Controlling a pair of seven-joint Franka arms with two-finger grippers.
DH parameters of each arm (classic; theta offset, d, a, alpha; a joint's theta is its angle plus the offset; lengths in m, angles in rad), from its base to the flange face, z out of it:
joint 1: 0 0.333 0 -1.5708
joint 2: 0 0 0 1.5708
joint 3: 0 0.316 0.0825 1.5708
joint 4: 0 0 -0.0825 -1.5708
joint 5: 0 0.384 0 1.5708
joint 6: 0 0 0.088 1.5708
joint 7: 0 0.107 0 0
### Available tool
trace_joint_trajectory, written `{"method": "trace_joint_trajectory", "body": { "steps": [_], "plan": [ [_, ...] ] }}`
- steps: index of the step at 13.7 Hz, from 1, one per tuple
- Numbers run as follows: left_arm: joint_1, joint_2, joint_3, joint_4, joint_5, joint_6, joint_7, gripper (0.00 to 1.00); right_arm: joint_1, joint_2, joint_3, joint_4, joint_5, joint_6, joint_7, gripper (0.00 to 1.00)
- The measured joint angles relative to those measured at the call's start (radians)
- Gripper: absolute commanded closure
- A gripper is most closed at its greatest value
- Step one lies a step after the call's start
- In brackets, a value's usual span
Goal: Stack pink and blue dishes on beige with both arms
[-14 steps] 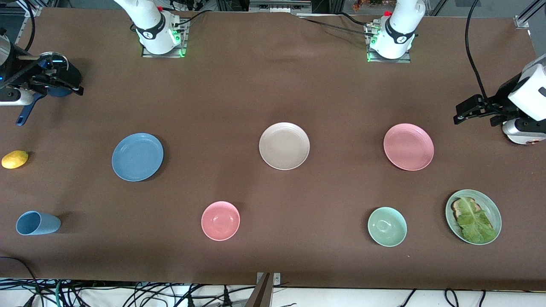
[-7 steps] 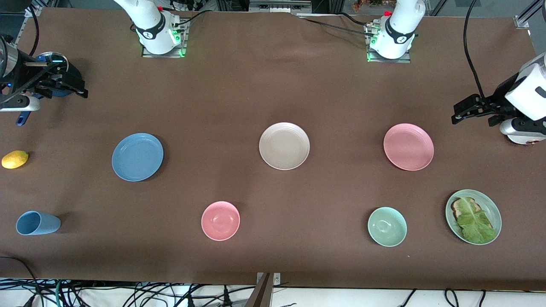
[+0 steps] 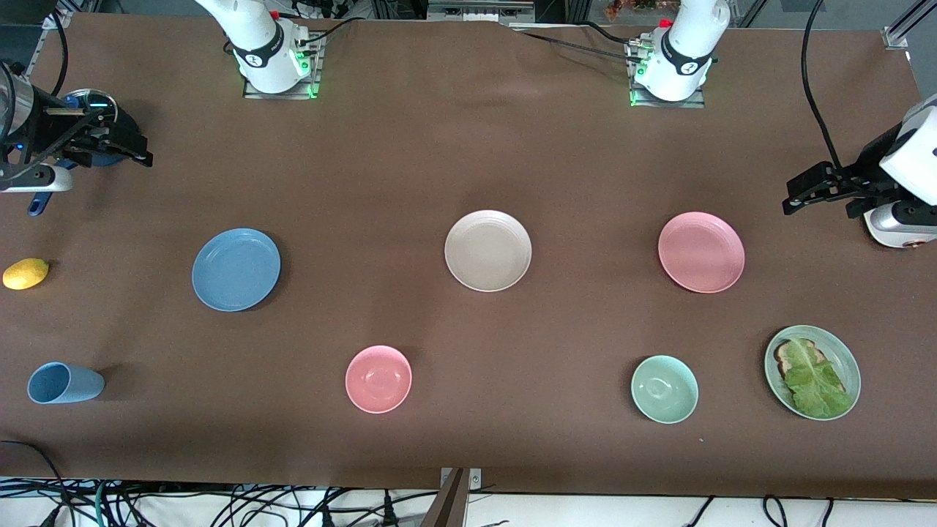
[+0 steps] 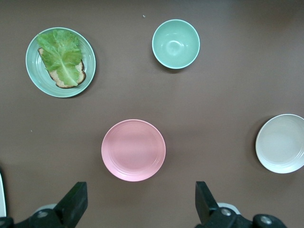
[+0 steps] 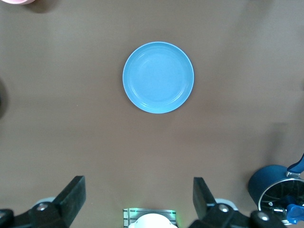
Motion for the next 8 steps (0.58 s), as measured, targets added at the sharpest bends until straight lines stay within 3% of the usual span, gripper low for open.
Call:
{"method": "trace_joint_trajectory", "body": {
  "steps": [8],
  "plan": [
    [0.006, 0.024, 0.002, 0.004, 0.000, 0.012, 0.000, 0.00, 0.000, 0.001, 0.000, 0.000, 0.000, -0.001, 0.000, 0.00]
  ]
}}
